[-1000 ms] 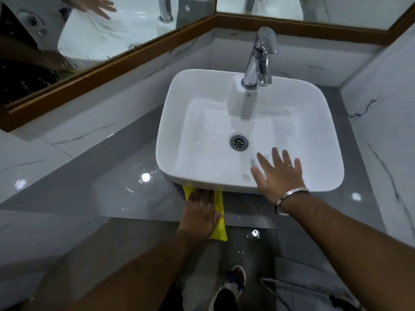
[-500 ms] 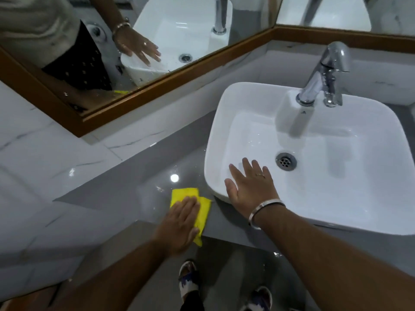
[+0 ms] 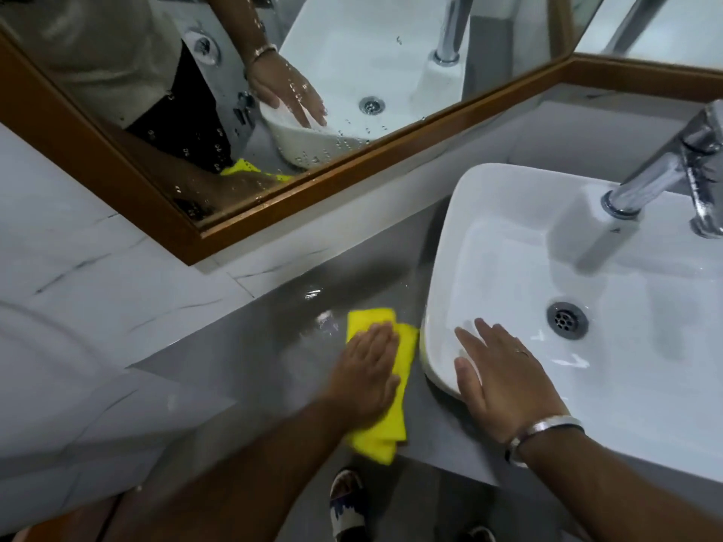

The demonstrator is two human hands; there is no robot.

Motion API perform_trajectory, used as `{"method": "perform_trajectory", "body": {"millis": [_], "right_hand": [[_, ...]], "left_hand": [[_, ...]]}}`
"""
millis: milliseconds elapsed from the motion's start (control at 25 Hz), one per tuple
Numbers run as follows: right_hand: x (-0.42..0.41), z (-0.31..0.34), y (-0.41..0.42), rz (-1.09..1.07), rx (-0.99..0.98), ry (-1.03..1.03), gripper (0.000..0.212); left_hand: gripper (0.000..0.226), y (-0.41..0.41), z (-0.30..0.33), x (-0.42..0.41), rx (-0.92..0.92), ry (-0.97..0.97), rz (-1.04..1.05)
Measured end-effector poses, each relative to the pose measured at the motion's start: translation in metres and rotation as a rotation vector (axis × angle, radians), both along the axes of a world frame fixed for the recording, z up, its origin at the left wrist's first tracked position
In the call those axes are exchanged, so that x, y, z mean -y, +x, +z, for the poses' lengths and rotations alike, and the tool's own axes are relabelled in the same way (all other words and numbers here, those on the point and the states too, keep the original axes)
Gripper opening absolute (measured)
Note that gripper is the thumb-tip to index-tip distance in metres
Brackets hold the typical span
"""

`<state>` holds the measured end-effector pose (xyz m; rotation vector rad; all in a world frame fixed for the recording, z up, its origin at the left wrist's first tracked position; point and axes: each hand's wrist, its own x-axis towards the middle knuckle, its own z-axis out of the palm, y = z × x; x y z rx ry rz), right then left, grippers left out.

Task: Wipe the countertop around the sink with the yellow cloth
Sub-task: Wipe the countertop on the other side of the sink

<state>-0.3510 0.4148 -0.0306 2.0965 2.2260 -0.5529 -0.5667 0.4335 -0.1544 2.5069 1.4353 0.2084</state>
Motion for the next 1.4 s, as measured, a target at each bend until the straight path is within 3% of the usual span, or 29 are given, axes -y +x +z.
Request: {"method": "perform_trajectory", "body": {"millis": [80,160,240,320,400,440,520,600,680,800,920,1000,1120,1160,1200,1320,1400], "right_hand": [[0.000,-0.001,0.003,0.006,0.006,0.005,0.069],[0.000,-0.002,0.002,0.018,0.009,0.014,0.068],[0.000,0.000,0.001,0.021,-0.001,0.020,0.068],[-0.001,0.002,0.000,0.019,-0.014,0.009,0.070],[-0.002,0.001,0.000,0.021,-0.023,-0.001,0.075],[-0.002,0.000,0.001,0.028,-0.027,0.000,0.080],[-0.002,-0.004,0.003,0.038,-0.028,0.010,0.082],[-0.002,-0.004,0.003,0.043,-0.022,0.019,0.071],[-0.002,-0.003,0.002,0.054,-0.024,0.019,0.067],[-0.002,-0.003,0.002,0.055,-0.053,0.001,0.070],[-0.001,-0.004,0.003,0.047,-0.057,-0.017,0.074],[-0.002,-0.004,0.003,0.050,-0.048,-0.019,0.075],[-0.003,-0.006,0.004,0.063,-0.043,-0.021,0.074],[-0.003,-0.006,0.005,0.061,-0.046,-0.021,0.074],[-0.003,-0.007,0.005,0.062,-0.045,-0.023,0.074],[-0.002,-0.008,0.005,0.056,-0.034,-0.010,0.073],[-0.003,-0.009,0.003,0.061,-0.029,-0.003,0.071]], "left_hand": [[0.063,0.011,-0.005,-0.075,-0.085,0.079,-0.031],[0.070,-0.003,-0.009,-0.109,-0.092,-0.019,0.294],[0.069,-0.030,-0.004,-0.072,-0.034,-0.170,0.736],[0.066,-0.035,0.004,0.009,-0.007,-0.062,0.869],[0.068,-0.016,0.007,0.062,0.044,-0.050,0.748],[0.067,-0.003,0.003,0.062,0.051,-0.075,0.554],[0.066,0.017,-0.002,0.013,0.030,-0.075,0.115],[0.068,0.005,-0.008,-0.048,-0.062,-0.072,0.077],[0.072,-0.046,-0.016,-0.063,-0.122,-0.090,0.414],[0.061,-0.146,-0.015,0.006,0.043,0.042,0.997],[0.064,-0.168,-0.006,0.042,0.105,-0.105,1.373],[0.069,-0.124,-0.009,0.036,0.071,-0.048,1.216],[0.069,-0.071,-0.014,0.044,-0.093,0.061,0.427],[0.069,-0.083,-0.016,0.039,-0.139,0.111,0.274],[0.069,-0.105,-0.018,0.031,-0.137,0.149,0.292],[0.072,-0.165,-0.014,0.021,-0.023,0.043,1.010],[0.073,-0.144,-0.010,0.023,0.041,-0.075,1.266]]}}
